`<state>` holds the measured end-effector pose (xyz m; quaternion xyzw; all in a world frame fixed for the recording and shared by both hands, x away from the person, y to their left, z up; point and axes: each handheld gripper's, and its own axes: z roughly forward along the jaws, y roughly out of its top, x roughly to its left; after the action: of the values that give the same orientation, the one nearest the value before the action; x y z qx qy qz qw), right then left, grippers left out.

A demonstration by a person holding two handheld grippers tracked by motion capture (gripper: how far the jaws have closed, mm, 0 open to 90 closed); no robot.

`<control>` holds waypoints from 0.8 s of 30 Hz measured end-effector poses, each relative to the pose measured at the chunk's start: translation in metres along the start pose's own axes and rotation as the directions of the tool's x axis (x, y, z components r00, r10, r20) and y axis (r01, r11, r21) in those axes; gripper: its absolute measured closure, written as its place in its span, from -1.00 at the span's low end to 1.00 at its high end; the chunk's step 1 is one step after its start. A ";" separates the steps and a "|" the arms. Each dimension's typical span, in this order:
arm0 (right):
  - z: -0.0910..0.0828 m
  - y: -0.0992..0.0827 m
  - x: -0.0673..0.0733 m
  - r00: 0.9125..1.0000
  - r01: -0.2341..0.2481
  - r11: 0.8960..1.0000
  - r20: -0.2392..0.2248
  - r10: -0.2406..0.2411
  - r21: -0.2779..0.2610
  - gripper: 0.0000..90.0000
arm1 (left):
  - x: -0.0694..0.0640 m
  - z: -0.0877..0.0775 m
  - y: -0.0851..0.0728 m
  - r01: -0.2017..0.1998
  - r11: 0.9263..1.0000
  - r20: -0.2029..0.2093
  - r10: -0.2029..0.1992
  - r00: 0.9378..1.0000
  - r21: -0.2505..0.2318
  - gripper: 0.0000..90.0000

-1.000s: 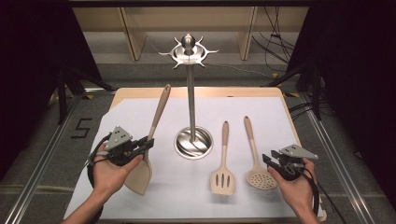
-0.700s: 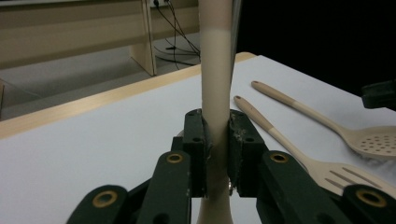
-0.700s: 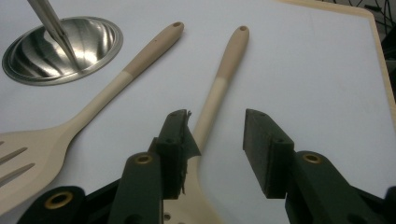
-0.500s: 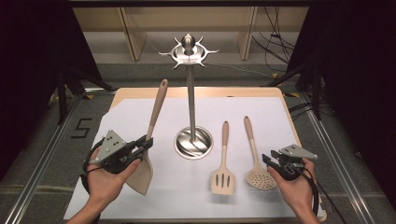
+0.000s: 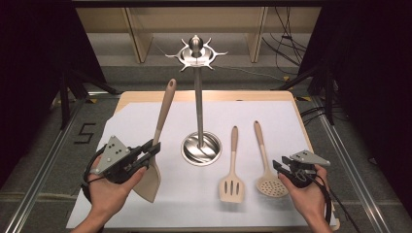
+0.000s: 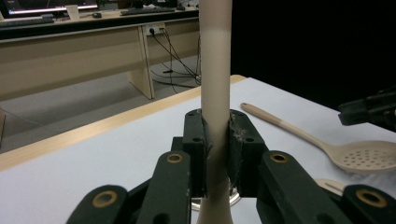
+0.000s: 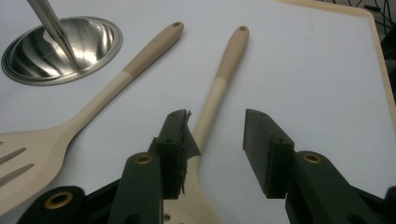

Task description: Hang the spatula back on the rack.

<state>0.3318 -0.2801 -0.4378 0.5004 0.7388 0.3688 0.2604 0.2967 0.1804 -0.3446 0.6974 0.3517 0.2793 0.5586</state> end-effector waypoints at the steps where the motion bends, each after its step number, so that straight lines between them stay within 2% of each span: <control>1: 0.000 0.000 0.003 1.000 -0.030 0.999 -0.008 0.030 0.010 0.34 | -0.001 -0.001 0.002 -0.002 1.000 -0.001 0.002 1.000 -0.008 0.74; 3: -0.001 0.000 0.003 0.999 -0.040 0.999 -0.008 0.040 0.011 0.34 | -0.002 -0.001 0.005 -0.010 1.000 0.001 0.010 1.000 -0.016 0.74; 5: -0.001 0.000 0.003 0.999 -0.040 0.999 -0.008 0.040 0.010 0.34 | -0.004 -0.001 0.006 0.000 1.000 0.008 0.000 1.000 -0.017 0.74; 6: -0.001 0.000 0.003 0.999 -0.041 0.999 -0.007 0.041 0.011 0.34 | -0.003 -0.002 0.007 -0.017 1.000 0.000 0.017 1.000 -0.026 0.74; 8: -0.001 0.000 0.003 0.999 -0.044 0.999 -0.007 0.044 0.012 0.34 | -0.005 -0.002 0.008 -0.001 1.000 0.007 0.001 1.000 -0.026 0.74; 9: 0.000 0.000 0.002 1.000 -0.023 1.000 -0.004 0.023 0.005 0.34 | -0.005 -0.001 0.008 -0.003 0.999 0.011 0.003 1.000 -0.035 0.74; 10: -0.001 0.000 0.003 0.999 -0.040 0.999 -0.008 0.040 0.009 0.34 | -0.005 -0.002 0.009 -0.008 1.000 0.006 0.009 1.000 -0.026 0.74; 15: -0.001 0.000 0.003 0.999 -0.044 0.999 -0.007 0.044 0.012 0.34 | -0.007 -0.002 0.012 -0.013 0.999 0.007 0.013 1.000 -0.033 0.74; 16: -0.001 0.000 0.003 0.999 -0.044 0.999 -0.007 0.044 0.011 0.34 | -0.004 0.000 0.014 -0.050 0.998 0.014 0.051 0.999 -0.048 0.74; 21: -0.001 0.000 0.003 0.999 -0.043 0.999 -0.007 0.044 0.012 0.34 | -0.005 0.001 0.018 -0.052 0.997 0.012 0.052 0.999 -0.054 0.74; 22: -0.001 0.000 0.002 1.000 -0.024 1.000 -0.004 0.024 0.007 0.34 | -0.005 0.002 0.019 -0.052 0.997 0.012 0.053 0.999 -0.058 0.74; 23: 0.000 0.000 0.001 1.000 -0.014 1.000 -0.006 0.014 0.003 0.34 | -0.007 0.001 0.019 -0.026 0.999 0.009 0.027 1.000 -0.044 0.74; 24: 0.000 0.000 0.001 1.000 -0.013 1.000 -0.006 0.014 0.003 0.34 | -0.007 0.001 0.021 -0.044 0.998 0.001 0.044 0.999 -0.049 0.74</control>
<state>0.3316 -0.2795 -0.4378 0.5045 0.7368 0.3711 0.2548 0.2973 0.1714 -0.3246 0.6915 0.3287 0.2992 0.5694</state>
